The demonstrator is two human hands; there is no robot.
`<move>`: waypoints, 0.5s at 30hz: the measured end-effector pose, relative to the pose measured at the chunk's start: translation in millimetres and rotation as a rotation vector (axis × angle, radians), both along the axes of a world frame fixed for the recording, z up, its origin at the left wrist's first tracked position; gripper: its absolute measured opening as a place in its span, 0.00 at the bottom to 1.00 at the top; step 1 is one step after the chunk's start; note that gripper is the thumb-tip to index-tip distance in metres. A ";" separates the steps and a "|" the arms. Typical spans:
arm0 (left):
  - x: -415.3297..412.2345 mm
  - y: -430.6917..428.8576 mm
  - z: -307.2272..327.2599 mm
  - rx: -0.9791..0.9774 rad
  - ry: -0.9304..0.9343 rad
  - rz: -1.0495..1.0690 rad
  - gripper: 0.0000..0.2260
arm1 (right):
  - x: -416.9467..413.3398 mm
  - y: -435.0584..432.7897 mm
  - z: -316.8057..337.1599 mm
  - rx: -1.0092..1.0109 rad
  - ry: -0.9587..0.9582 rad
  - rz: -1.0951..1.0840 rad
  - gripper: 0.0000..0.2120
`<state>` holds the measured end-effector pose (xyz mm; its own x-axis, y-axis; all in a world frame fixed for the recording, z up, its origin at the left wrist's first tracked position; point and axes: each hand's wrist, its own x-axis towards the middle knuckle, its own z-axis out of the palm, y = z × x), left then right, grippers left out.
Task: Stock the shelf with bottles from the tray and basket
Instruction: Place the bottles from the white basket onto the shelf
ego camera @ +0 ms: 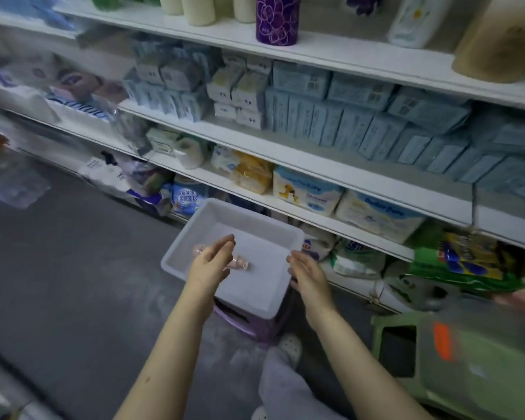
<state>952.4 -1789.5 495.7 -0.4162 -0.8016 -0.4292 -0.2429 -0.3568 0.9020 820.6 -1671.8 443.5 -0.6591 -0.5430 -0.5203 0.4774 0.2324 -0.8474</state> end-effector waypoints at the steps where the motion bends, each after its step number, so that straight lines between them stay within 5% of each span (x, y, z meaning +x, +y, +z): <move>1: -6.0 -11.1 -4.8 0.008 -0.025 -0.008 0.09 | -4.7 -8.9 -8.2 0.012 -0.015 0.007 0.09; 8: -38.6 -82.9 -35.5 0.102 -0.170 -0.077 0.10 | -40.7 -75.3 -49.0 0.154 -0.142 0.027 0.02; 15: -31.9 -125.0 -58.7 0.170 -0.221 -0.125 0.18 | -49.3 -113.9 -63.5 0.319 -0.253 0.104 0.09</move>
<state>920.5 -1914.5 437.0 -0.3884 -0.6591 -0.6440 -0.4781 -0.4533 0.7523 771.3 -1785.6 380.0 -0.4390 -0.3850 -0.8118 0.6216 0.5223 -0.5838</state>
